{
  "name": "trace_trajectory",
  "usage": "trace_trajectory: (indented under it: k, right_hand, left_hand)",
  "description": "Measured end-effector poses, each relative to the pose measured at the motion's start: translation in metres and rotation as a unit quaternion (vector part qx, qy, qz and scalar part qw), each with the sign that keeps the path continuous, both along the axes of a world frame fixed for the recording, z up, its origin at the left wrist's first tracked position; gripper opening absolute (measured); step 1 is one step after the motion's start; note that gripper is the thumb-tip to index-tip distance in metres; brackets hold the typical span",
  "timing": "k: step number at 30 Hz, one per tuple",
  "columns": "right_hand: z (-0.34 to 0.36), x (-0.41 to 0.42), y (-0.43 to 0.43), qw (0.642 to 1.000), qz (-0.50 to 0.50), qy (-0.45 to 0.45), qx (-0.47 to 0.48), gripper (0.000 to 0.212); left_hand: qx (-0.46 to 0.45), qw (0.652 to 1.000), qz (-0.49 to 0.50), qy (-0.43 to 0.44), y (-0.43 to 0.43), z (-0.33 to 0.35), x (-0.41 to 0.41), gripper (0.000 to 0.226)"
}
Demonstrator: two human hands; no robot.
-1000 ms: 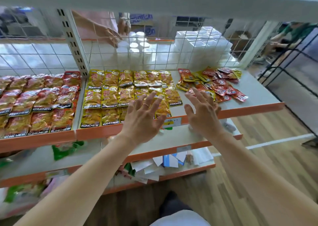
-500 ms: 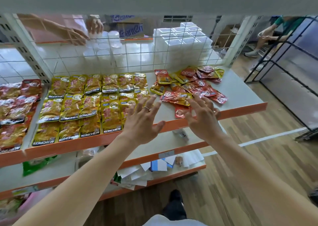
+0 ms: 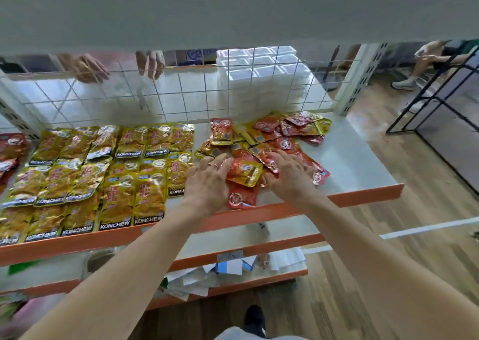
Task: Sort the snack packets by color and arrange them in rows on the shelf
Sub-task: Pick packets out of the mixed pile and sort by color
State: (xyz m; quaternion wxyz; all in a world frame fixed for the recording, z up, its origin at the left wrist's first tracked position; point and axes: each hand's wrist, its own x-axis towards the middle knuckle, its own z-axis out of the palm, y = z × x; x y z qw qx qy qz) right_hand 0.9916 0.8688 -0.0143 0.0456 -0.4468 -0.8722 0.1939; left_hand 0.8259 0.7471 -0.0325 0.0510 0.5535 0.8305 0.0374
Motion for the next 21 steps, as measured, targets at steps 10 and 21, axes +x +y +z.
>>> trace_trajectory:
  k: [10,21]
  right_hand:
    - [-0.003,-0.025,0.032,0.994,0.049,-0.081,0.049,0.041]
    - [-0.004,-0.009,0.036,0.969,0.095,-0.035,0.226,0.032]
  left_hand:
    - [0.173,0.984,-0.027,-0.01,0.007,-0.004,-0.004,0.04]
    - [0.283,0.778,0.196,-0.526,-0.021,0.02,-0.01,0.02]
